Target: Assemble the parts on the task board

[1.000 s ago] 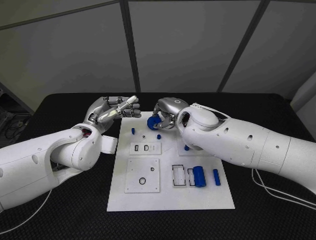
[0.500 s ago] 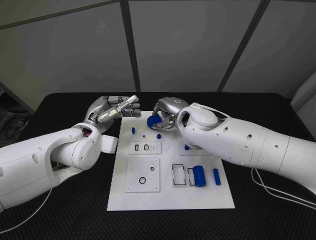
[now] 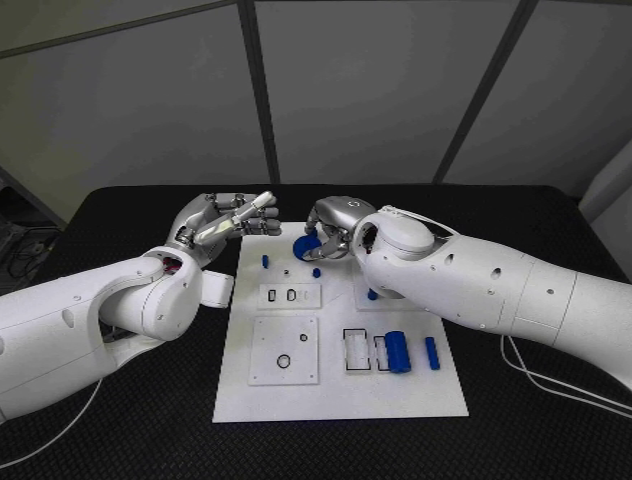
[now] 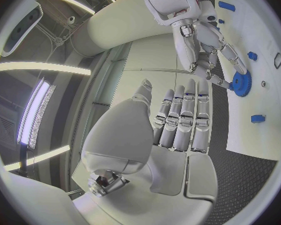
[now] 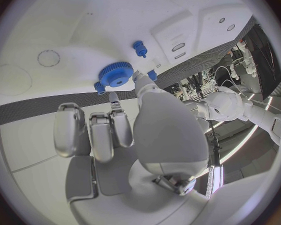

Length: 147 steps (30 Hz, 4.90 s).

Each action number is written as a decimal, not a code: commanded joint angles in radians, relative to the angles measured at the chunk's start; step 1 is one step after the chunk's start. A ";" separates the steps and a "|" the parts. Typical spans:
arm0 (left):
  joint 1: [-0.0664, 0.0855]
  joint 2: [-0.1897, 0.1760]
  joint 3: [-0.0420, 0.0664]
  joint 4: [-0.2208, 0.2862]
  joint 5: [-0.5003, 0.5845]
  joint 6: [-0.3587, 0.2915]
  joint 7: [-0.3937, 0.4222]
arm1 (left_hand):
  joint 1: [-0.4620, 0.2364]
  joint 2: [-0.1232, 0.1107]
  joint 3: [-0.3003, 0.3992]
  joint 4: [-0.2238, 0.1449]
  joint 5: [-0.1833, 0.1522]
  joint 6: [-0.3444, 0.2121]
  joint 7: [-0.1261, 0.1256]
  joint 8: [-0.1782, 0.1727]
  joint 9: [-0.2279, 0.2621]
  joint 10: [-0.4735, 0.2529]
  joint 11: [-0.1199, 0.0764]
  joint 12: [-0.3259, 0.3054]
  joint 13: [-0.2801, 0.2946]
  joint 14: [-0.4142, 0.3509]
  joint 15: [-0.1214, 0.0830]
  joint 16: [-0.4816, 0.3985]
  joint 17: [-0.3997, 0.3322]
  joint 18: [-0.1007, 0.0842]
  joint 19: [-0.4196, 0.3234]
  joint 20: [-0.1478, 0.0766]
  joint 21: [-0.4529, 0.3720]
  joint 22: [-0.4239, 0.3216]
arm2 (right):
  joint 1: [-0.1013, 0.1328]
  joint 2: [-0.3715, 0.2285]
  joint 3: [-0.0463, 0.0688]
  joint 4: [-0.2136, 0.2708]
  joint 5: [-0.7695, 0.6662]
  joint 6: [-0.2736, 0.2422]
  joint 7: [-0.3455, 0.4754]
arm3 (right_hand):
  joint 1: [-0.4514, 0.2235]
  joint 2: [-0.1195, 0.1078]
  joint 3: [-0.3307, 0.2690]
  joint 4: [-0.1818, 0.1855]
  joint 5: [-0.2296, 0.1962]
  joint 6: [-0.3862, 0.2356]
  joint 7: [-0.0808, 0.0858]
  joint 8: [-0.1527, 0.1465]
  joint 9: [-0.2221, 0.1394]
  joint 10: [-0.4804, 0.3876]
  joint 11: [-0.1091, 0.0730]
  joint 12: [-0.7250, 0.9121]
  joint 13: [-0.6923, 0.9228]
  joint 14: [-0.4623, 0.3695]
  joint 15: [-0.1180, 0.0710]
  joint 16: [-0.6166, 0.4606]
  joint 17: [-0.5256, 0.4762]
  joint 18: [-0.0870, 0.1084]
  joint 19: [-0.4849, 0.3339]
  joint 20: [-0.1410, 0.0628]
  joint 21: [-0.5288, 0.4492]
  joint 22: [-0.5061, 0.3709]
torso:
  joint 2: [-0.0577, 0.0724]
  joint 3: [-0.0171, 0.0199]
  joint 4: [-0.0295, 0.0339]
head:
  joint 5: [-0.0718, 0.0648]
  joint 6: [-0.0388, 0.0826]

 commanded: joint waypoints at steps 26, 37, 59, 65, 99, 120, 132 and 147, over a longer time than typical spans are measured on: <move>0.001 -0.014 0.001 -0.001 -0.004 0.011 0.006 | 0.002 0.008 0.001 -0.007 -0.005 -0.001 0.004 -0.002 0.000 -0.004 -0.001 -0.003 0.000 -0.008 0.001 -0.005 0.002 -0.011 -0.007 -0.001 0.002 -0.001 | 0.002 -0.416 0.000 0.231 0.397 -0.118 0.330 | 0.092 0.036 0.008 -0.043 0.058 0.021 -0.006 0.008 0.004 -0.012 -0.003 -0.010 0.101 0.095 0.000 -0.001 0.216 -0.009 -0.008 0.002 -0.013 -0.006 | -0.007 0.0067 -0.0237 | -0.021 0.027; 0.001 -0.007 0.001 -0.008 -0.004 0.012 0.007 | 0.002 0.008 0.001 -0.007 -0.005 -0.001 0.004 -0.002 0.000 -0.004 -0.001 -0.003 0.000 -0.008 0.001 -0.005 0.002 -0.011 -0.007 -0.001 0.002 -0.001 | 0.001 -0.478 0.000 0.167 0.428 -0.082 0.353 | 0.103 0.032 0.007 -0.053 0.061 0.014 -0.006 0.004 0.002 -0.015 -0.003 -0.014 0.098 0.094 0.000 -0.001 0.215 -0.009 -0.010 0.001 -0.015 -0.010 | -0.006 0.0073 -0.0219 | -0.034 0.024; 0.001 0.001 0.001 -0.021 -0.004 0.013 0.008 | 0.001 0.007 -0.001 -0.008 -0.007 0.000 0.003 -0.001 0.000 -0.003 -0.002 -0.002 0.000 -0.007 0.000 -0.006 0.003 -0.010 -0.008 -0.001 0.002 -0.001 | -0.019 -0.434 -0.001 0.056 0.438 0.009 0.351 | 0.129 0.044 0.019 -0.077 0.084 0.016 -0.005 0.005 0.003 -0.014 -0.003 -0.013 0.099 0.095 0.000 -0.001 0.217 -0.008 -0.013 0.001 -0.018 -0.014 | -0.006 0.0057 -0.0221 | -0.031 0.008; 0.000 0.003 0.001 -0.024 -0.004 0.013 0.008 | 0.000 0.007 -0.002 -0.008 -0.007 0.000 0.003 -0.001 0.000 -0.003 -0.001 -0.002 0.000 -0.007 0.000 -0.007 0.003 -0.010 -0.009 -0.001 0.002 -0.001 | -0.025 -0.425 -0.001 0.049 0.426 0.010 0.337 | 0.130 0.049 0.022 -0.081 0.084 0.025 -0.004 0.009 0.005 -0.012 -0.003 -0.011 0.101 0.095 0.000 0.000 0.219 -0.008 -0.012 0.001 -0.018 -0.012 | -0.006 0.0061 -0.0228 | -0.027 0.008; 0.000 0.004 0.001 -0.030 -0.004 0.014 0.007 | 0.000 0.010 -0.001 -0.009 -0.007 -0.001 0.004 -0.001 0.000 -0.004 -0.001 -0.003 0.000 -0.007 0.000 -0.009 0.004 -0.010 -0.009 -0.001 0.003 -0.001 | -0.034 -0.388 0.000 0.011 0.412 0.007 0.312 | 0.127 0.087 0.051 -0.095 0.078 0.076 -0.010 0.026 0.008 0.000 -0.008 0.000 0.112 0.097 -0.003 0.002 0.226 -0.010 -0.005 -0.001 -0.013 -0.003 | -0.007 0.0062 -0.0223 | -0.022 0.000; 0.000 0.000 0.001 -0.042 -0.004 0.015 0.009 | 0.006 0.019 0.004 -0.013 -0.005 -0.001 0.004 -0.002 -0.001 -0.005 -0.001 -0.003 -0.001 -0.006 0.000 -0.011 0.006 -0.010 -0.011 0.000 0.004 -0.001 | -0.035 -0.378 0.000 0.021 0.408 -0.062 0.281 | 0.129 0.126 0.135 -0.127 0.042 0.145 -0.032 0.042 0.008 0.011 -0.028 0.010 0.125 0.099 -0.020 0.005 0.234 -0.012 0.004 -0.016 -0.007 0.011 | -0.007 0.0065 -0.0221 | -0.021 -0.005; 0.000 -0.010 0.001 -0.035 -0.004 0.015 0.008 | 0.006 0.019 0.004 -0.013 -0.006 -0.002 0.004 -0.002 -0.001 -0.005 -0.001 -0.003 -0.001 -0.006 0.001 -0.012 0.006 -0.010 -0.011 0.000 0.004 -0.001 | -0.033 -0.411 0.005 0.168 0.344 -0.125 0.195 | 0.118 0.124 0.148 -0.132 0.054 0.156 -0.036 0.043 0.008 0.006 -0.031 0.004 0.118 0.099 -0.023 0.005 0.233 -0.012 0.003 -0.020 -0.007 0.010 | -0.013 0.0032 -0.0253 | -0.008 -0.009; 0.001 -0.010 0.001 -0.037 -0.004 0.014 0.007 | 0.005 0.018 0.003 -0.013 -0.006 -0.002 0.004 -0.002 -0.001 -0.005 -0.001 -0.003 -0.001 -0.006 0.001 -0.013 0.006 -0.010 -0.011 0.000 0.004 -0.001 | -0.032 -0.289 0.017 0.347 0.191 -0.117 0.093 | 0.101 0.118 0.164 -0.139 0.055 0.182 -0.046 0.053 0.011 0.002 -0.040 -0.004 0.112 0.098 -0.030 0.004 0.232 -0.013 0.005 -0.025 -0.006 0.012 | -0.017 -0.0017 -0.0229 | 0.008 -0.018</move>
